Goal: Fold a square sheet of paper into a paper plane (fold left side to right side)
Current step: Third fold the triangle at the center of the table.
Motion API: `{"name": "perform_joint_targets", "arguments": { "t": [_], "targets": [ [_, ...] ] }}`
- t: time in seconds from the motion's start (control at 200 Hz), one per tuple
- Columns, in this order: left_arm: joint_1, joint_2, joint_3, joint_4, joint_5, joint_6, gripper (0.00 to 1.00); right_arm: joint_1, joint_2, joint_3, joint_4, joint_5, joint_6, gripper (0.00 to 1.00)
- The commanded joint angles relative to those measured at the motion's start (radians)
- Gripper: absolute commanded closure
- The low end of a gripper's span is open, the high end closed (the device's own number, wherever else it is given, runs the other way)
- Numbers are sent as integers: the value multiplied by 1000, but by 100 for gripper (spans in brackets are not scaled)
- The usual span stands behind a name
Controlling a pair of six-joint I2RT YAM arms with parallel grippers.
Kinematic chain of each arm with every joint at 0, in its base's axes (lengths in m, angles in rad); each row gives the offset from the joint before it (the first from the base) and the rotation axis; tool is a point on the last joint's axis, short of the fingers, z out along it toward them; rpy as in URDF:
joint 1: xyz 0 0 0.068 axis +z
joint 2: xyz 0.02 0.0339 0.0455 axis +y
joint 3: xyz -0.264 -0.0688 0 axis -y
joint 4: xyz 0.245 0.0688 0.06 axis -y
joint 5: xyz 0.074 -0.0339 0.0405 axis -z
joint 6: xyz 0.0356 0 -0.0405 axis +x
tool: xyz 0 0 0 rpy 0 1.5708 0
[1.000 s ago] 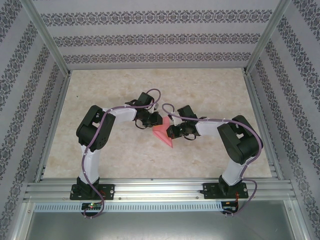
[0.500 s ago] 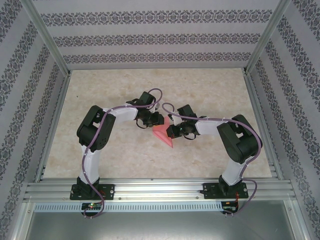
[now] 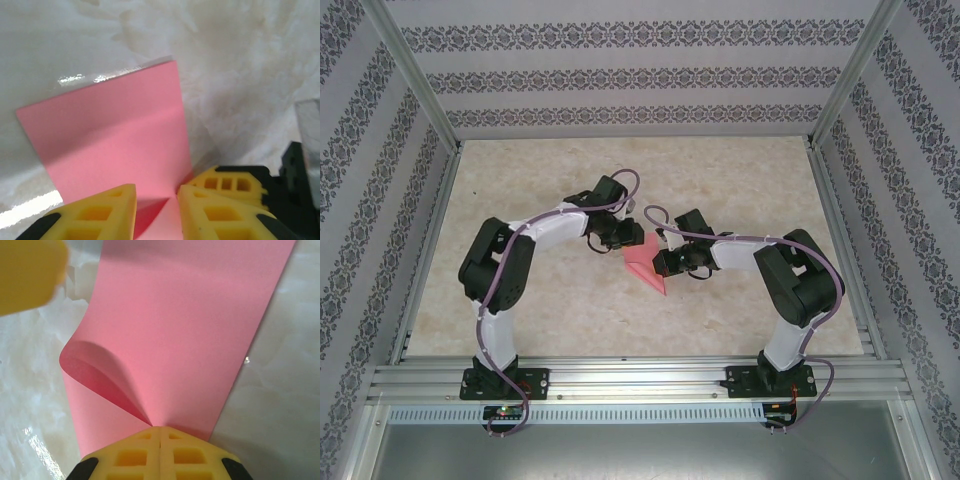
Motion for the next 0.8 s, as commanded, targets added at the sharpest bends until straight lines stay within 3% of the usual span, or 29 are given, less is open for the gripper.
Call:
{"name": "perform_joint_targets", "arguments": {
  "t": [0.0,0.465,0.794],
  "targets": [
    [7,-60,-65,50,41,-24,71,-2,47,-7,-38,21,-3,100],
    [-40,-82,-184,158,92,-84,75,4,54,5,-53,25,-8,100],
    [-65,-58,-167,161,88,-89,75,6,57,8,-59,30,-7,100]
  ]
}}
